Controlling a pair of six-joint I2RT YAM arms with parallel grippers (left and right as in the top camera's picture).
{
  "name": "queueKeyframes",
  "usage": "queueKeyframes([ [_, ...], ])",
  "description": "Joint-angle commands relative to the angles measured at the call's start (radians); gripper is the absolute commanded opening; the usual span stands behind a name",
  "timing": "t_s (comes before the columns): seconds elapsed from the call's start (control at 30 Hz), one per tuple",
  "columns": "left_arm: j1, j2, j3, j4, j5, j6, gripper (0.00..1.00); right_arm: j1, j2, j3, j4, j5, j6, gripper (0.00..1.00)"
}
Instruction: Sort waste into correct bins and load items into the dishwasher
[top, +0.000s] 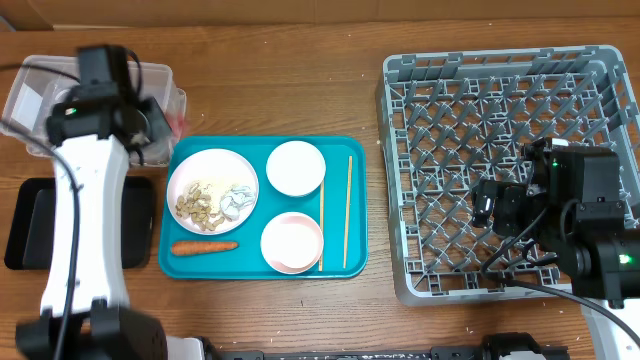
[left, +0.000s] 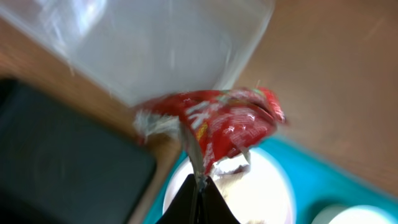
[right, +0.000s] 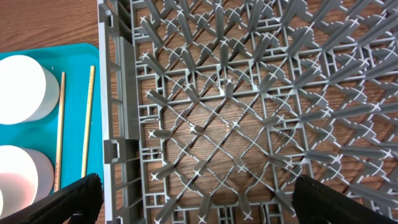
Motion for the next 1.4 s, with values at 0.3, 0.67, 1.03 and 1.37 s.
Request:
queueKeyframes([
  [0.3, 0.026, 0.055, 0.033, 0.175, -0.241, -0.006, 0.04, -0.001, -0.003, 0.022, 0.005, 0.006, -0.004, 1.00],
  [0.67, 0.029, 0.087, 0.047, 0.151, -0.145, 0.005, 0.82, -0.001, -0.003, 0.022, 0.005, 0.006, -0.004, 1.00],
  [1.03, -0.143, 0.059, 0.017, -0.298, 0.220, 0.005, 0.90, -0.001, -0.003, 0.022, -0.011, 0.006, -0.003, 1.00],
  [1.37, -0.200, 0.088, -0.170, -0.266, 0.214, 0.032, 0.89, -0.001, -0.003, 0.022, -0.051, 0.005, -0.003, 1.00],
])
